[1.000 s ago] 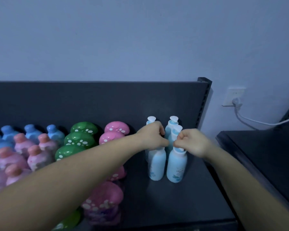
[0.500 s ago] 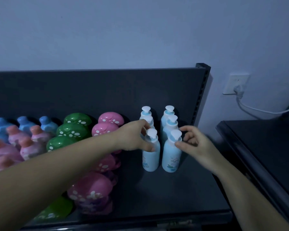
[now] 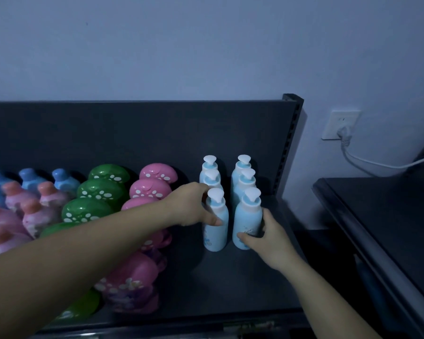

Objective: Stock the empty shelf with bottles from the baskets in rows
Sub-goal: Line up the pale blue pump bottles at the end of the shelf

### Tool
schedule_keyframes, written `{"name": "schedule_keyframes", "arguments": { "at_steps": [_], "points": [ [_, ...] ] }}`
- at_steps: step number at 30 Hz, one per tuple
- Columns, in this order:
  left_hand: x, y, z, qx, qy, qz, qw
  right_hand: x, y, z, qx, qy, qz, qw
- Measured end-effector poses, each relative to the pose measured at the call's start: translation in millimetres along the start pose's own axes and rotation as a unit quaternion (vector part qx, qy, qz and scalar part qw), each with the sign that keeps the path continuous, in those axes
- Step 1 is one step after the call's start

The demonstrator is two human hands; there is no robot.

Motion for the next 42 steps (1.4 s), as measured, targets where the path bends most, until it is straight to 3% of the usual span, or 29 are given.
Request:
{"name": "schedule_keyframes", "arguments": {
  "at_steps": [11, 21, 42],
  "points": [
    [-6, -1, -8, 0.001, 0.009, 0.011, 1.000, 20, -4, 9, -0.008, 0.038, -0.070, 0.997],
    [-1, -1, -4, 0.030, -0.014, 0.005, 0.999, 20, -4, 4, 0.005, 0.115, -0.052, 0.992],
    [0, 5, 0, 0.026, 0.002, 0.011, 1.000, 19, -3, 0, -0.004, 0.142, -0.019, 0.990]
  ]
}}
Point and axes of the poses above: each hand's wrist, its own y-axis away from the middle knuckle, its own x-axis out of the back of the hand, z = x × y, the point moved 1 cm from there along -y, towards the middle knuckle, and after that the axes turned 13 degrees about -z, right-handed, at the moved point
